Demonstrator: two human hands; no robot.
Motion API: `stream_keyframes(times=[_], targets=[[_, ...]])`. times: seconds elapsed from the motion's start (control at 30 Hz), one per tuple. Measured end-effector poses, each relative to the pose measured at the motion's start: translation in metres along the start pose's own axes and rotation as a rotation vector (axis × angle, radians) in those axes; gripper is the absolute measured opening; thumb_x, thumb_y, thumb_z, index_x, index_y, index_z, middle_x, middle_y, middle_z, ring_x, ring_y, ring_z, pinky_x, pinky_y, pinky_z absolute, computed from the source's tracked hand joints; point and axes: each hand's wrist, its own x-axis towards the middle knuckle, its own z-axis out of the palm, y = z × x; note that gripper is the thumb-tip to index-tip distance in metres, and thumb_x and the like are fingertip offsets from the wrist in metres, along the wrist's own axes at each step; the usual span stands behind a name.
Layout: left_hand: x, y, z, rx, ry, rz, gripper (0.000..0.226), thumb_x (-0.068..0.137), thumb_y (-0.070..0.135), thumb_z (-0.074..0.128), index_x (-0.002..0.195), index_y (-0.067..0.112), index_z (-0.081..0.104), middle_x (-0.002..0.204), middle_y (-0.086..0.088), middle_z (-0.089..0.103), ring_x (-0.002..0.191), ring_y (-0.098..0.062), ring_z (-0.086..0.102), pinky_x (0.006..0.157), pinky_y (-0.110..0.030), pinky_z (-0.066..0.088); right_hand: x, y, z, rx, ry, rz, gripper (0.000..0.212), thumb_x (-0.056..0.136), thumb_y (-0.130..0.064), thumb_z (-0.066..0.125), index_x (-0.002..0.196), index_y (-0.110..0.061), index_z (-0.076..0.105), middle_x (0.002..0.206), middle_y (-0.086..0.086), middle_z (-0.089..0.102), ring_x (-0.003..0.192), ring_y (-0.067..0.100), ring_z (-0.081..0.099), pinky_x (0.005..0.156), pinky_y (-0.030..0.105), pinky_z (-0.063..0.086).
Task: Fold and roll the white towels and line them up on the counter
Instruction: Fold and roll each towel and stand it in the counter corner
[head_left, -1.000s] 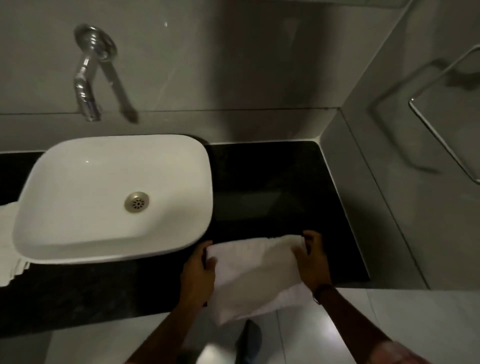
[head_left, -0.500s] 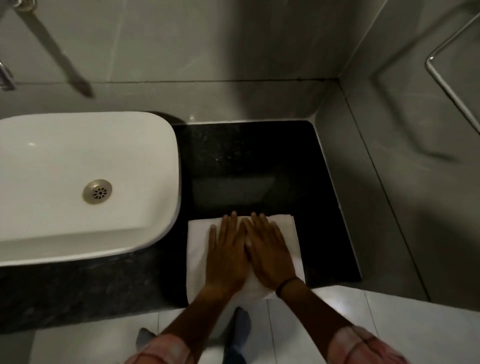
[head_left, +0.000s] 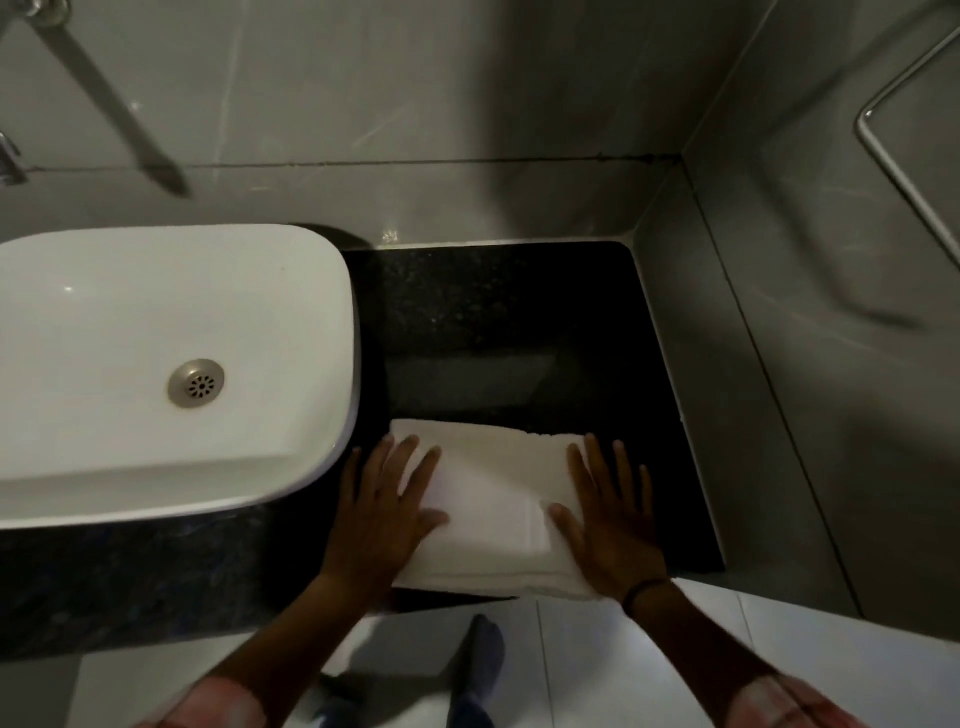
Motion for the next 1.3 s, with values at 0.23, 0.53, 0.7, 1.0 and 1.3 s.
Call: stream_keyframes(times=[0.23, 0.53, 0.7, 1.0, 1.3], targets=[[0.103, 0.050, -0.065, -0.026, 0.029, -0.127, 0.022, 0.091, 0.017, 0.063, 0.112, 0.024, 0.061, 0.108, -0.008, 0.060, 0.093, -0.033, 0.058, 0.079, -0.048, 0.044, -0.084, -0.045, 0.007, 0.038, -0.018, 0.212, 0.114, 0.074, -0.098, 0.035, 0.158, -0.021, 0.039, 0.162, 0.009, 0.037, 0.147, 0.041, 0.031, 0.106, 0.065, 0.029], [-0.077, 0.056, -0.029, -0.141, -0.329, 0.218, 0.093, 0.074, 0.082, 0.056, 0.150, 0.030, 0.044, 0.160, 0.003, 0.041, 0.149, -0.024, 0.036, 0.114, -0.047, 0.037, -0.107, 0.005, 0.017, -0.050, 0.119, -0.272, 0.092, 0.066, -0.077, 0.073, 0.140, -0.025, 0.060, 0.156, 0.000, 0.052, 0.152, 0.028, 0.028, 0.115, 0.063, 0.025], [-0.087, 0.045, -0.030, -0.261, -0.140, 0.200, 0.048, 0.108, 0.045, 0.031, 0.129, 0.025, 0.069, 0.133, -0.005, 0.069, 0.126, -0.026, 0.064, 0.099, -0.040, 0.054, -0.096, 0.013, 0.023, 0.028, 0.345, -0.406, 0.026, 0.086, -0.035, 0.069, 0.110, -0.030, 0.073, 0.124, -0.005, 0.074, 0.132, 0.027, 0.054, 0.100, 0.051, 0.041], [-0.031, 0.035, -0.057, -1.006, -0.125, -0.544, 0.035, 0.091, 0.038, 0.074, 0.122, 0.036, 0.057, 0.118, 0.010, 0.068, 0.103, -0.011, 0.067, 0.089, -0.038, 0.061, -0.061, -0.021, -0.016, 0.996, 0.034, 0.205, 0.042, 0.090, -0.035, 0.077, 0.111, -0.059, 0.050, 0.099, -0.012, 0.071, 0.093, 0.005, 0.071, 0.076, 0.026, 0.062], [-0.034, 0.038, -0.052, -0.118, -0.071, 0.012, 0.043, 0.081, 0.059, 0.071, 0.112, 0.029, 0.068, 0.141, -0.005, 0.051, 0.123, -0.035, 0.051, 0.096, -0.059, 0.047, -0.053, -0.020, -0.016, -0.051, 0.311, -0.265, 0.034, 0.082, -0.050, 0.071, 0.110, -0.031, 0.069, 0.133, 0.003, 0.056, 0.116, 0.033, 0.053, 0.089, 0.045, 0.041]])
